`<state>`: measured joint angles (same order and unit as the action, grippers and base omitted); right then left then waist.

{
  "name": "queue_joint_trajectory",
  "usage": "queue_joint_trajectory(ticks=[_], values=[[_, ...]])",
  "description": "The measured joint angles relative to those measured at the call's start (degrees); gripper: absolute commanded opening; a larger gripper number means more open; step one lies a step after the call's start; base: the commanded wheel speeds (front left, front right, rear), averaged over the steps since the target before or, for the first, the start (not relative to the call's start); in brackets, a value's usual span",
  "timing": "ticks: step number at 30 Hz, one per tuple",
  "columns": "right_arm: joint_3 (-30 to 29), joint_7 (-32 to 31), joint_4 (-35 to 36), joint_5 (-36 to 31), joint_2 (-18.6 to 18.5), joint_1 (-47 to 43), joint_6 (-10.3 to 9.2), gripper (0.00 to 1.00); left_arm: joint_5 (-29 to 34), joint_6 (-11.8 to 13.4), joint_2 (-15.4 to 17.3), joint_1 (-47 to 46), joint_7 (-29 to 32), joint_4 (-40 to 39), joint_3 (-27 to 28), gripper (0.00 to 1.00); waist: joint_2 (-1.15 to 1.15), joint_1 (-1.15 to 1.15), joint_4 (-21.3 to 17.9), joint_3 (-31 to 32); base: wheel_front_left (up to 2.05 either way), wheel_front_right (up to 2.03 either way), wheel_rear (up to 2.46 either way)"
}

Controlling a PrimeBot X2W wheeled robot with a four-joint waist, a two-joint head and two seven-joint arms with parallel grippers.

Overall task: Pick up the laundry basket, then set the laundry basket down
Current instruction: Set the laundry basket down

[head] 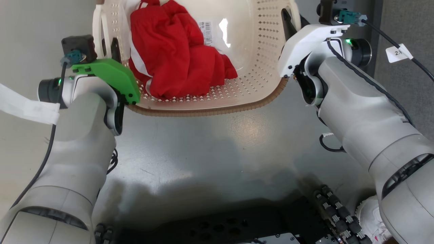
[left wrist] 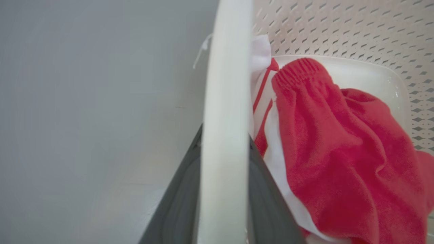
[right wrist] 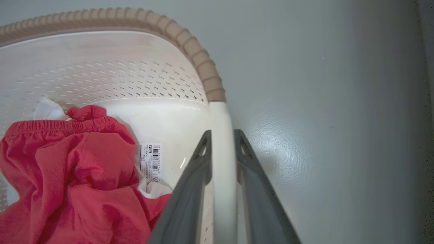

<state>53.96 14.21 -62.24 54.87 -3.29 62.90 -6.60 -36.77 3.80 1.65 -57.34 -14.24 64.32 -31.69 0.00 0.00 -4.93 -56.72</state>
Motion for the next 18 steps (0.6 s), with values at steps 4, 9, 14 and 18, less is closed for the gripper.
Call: queue_joint_trajectory(ticks=[4, 9, 14, 18], values=[[-0.01, 0.13, -0.68, 0.0, -0.16, 0.0, -0.01, 1.0, -0.09, 0.0, 0.13, 0.03, 0.03, 0.66, 0.27, 1.0, 0.0, 0.0, 0.21, 0.76, 0.0, 0.0, 0.0], [-0.01, 0.13, -1.11, 0.0, -0.15, 0.0, -0.02, 1.0, -0.12, 0.0, 0.15, 0.03, 0.03, 1.37, 0.56, 1.0, 0.0, 0.0, 0.51, 1.75, 0.0, 0.0, 0.0], [-0.04, 0.14, -1.58, 0.0, -0.16, 0.0, -0.02, 1.0, -0.2, 0.0, 0.02, 0.07, 0.02, 1.66, 0.69, 1.0, 0.0, 0.0, 0.81, 2.92, 0.0, 0.0, 0.0], [-0.51, 0.14, -1.77, -0.47, -0.16, 0.0, -0.03, 1.0, -0.34, -0.07, -0.05, 0.1, 0.0, 1.65, 1.0, 1.0, 0.0, 0.0, 1.01, 4.09, 0.0, 0.0, 0.0]])
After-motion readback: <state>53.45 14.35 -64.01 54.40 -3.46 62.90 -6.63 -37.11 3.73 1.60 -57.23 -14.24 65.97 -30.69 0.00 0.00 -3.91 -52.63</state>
